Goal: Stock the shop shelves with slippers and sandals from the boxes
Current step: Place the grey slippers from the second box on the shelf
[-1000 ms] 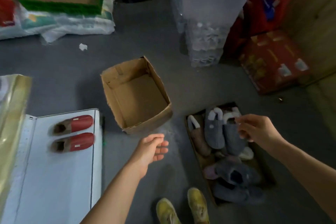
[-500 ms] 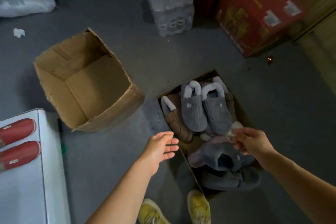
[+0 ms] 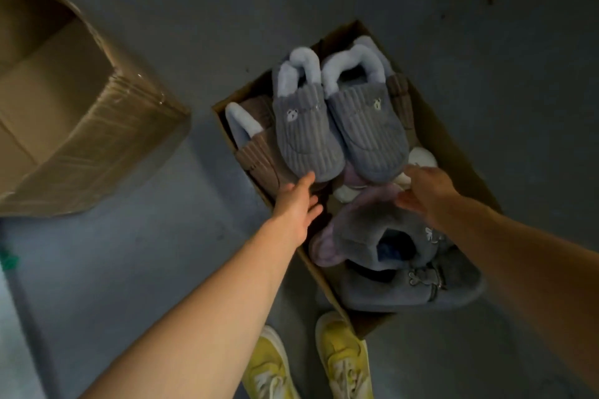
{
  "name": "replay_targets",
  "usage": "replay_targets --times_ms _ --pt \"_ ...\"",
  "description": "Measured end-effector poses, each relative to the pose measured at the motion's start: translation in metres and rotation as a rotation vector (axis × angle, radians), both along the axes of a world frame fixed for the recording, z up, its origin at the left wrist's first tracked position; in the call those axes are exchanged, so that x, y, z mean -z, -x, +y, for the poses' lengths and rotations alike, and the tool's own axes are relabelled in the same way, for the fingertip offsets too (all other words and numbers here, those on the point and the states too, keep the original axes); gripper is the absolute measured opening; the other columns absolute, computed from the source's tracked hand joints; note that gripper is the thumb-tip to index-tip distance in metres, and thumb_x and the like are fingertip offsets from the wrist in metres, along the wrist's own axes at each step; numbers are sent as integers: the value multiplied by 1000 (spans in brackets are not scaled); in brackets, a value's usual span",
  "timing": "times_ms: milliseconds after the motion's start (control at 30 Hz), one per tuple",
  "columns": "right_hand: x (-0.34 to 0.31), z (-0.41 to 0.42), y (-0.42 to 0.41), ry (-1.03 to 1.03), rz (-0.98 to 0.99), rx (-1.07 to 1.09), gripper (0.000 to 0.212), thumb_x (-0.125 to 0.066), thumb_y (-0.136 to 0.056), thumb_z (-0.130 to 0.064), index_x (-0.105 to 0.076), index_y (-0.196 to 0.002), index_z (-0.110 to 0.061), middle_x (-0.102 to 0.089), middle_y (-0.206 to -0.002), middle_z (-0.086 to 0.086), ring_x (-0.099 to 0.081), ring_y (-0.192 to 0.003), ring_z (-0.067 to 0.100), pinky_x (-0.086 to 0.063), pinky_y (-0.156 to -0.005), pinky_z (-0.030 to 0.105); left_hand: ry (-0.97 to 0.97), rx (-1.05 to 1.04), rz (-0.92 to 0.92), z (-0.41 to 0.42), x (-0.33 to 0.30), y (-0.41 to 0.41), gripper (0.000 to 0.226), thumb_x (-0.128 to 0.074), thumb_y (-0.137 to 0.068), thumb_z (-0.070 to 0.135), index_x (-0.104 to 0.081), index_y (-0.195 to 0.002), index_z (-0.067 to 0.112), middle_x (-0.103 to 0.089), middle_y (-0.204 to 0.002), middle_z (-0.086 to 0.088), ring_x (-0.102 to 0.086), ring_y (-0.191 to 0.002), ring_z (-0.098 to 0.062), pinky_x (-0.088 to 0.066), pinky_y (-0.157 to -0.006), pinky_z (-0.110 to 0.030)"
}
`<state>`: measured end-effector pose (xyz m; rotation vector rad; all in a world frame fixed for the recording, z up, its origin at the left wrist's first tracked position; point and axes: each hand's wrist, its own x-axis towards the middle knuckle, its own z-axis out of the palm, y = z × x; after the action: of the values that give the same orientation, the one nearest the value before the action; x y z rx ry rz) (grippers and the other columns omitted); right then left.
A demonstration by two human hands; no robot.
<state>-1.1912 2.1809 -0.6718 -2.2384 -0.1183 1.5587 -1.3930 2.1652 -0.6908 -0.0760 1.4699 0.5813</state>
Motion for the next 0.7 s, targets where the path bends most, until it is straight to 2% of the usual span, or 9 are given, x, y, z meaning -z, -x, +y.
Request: replay_targets --times_ms 67,100,200,267,333,367,467,567,700 --pt "16 1 0 -11 13 74 45 -53 -97 -27 -42 -137 -9 -54 -126 18 -63 -97 31 -58 -65 36 -14 -61 -4 5 15 -3 64 -61 -94 36 -34 -149 17 -43 -148 -14 -48 -130 -29 -48 -89 -35" --pt "21 1 0 -15 40 147 47 -55 -96 -30 -40 -137 -11 -53 -123 17 -63 -99 32 -58 -64 39 -20 -95 -12 8 20 -4 65 -61 -93 38 -34 -148 17 -43 -147 -15 -48 -130 -29 -48 -90 -36" --pt "35 4 3 -67 187 246 49 -56 -95 -35 -41 -135 -11 -57 -106 14 -62 -81 27 -58 -53 39 -40 -179 -30 20 30 -8 63 -64 -90 40 -40 -144 17 -45 -145 -13 -47 -131 -29 -46 -98 -37" --pt "40 7 8 -99 220 247 48 -57 -95 -32 -43 -134 -9 -60 -111 14 -62 -76 24 -55 -44 29 -19 -190 24 29 33 -13 59 -69 -87 40 -47 -137 17 -53 -137 -9 -54 -120 -27 -52 -86 -34" --pt "41 10 12 -129 216 268 43 -60 -93 -30 -48 -129 -8 -61 -116 14 -61 -75 22 -51 -41 23 6 -174 83 35 32 -15 60 -76 -79 42 -54 -129 17 -59 -125 -4 -58 -102 -20 -49 -65 -28" --pt "40 11 12 -144 206 282 43 -62 -92 -29 -50 -127 -8 -61 -116 14 -61 -74 22 -50 -42 22 2 -176 77 37 30 -15 59 -79 -77 42 -56 -125 18 -60 -123 -3 -57 -99 -18 -47 -62 -26" --pt "26 8 12 -190 159 310 43 -65 -89 -23 -51 -125 -3 -62 -114 18 -62 -72 23 -49 -42 21 -15 -216 -3 37 15 -4 49 -78 -79 37 -59 -120 18 -62 -121 -3 -58 -98 -17 -45 -62 -24" --pt "3 -6 8 -175 141 335 39 -65 -89 -19 -49 -123 -7 -61 -113 15 -63 -86 24 -52 -47 25 7 -310 -85 21 -8 17 44 -72 -85 33 -57 -122 15 -60 -116 -9 -58 -97 -20 -49 -64 -29" --pt "-36 -30 19 -165 218 430 34 -65 -90 -17 -49 -118 -9 -61 -100 11 -63 -84 23 -54 -46 25 16 -351 -120 -17 -35 39 48 -68 -88 31 -56 -129 9 -58 -126 -15 -60 -102 -23 -53 -67 -33"
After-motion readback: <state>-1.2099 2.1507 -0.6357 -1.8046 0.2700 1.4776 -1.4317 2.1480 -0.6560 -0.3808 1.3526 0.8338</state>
